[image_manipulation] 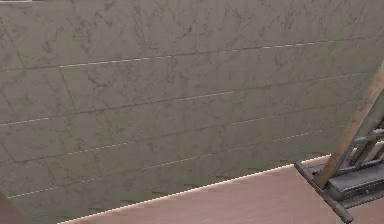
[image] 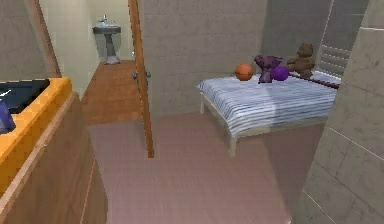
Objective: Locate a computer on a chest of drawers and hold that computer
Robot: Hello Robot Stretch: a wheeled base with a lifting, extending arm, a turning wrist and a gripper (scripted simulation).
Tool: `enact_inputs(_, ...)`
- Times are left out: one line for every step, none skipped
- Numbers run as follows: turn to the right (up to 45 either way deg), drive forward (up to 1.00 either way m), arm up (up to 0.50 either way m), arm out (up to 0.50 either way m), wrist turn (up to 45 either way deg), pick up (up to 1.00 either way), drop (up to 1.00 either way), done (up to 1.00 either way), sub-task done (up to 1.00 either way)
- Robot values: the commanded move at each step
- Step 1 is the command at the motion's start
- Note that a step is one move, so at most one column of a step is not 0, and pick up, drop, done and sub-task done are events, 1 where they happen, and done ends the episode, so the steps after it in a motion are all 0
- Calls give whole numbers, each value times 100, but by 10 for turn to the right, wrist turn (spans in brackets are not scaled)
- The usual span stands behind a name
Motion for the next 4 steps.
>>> enact_inputs(-30, 0, 0, 0, 0, 0, 0, 0, 0)
enact_inputs(450, 0, 0, 0, 0, 0, 0, 0, 0)
enact_inputs(450, 0, 0, 0, 0, 0, 0, 0, 0)
enact_inputs(300, 0, 0, 0, 0, 0, 0, 0, 0)
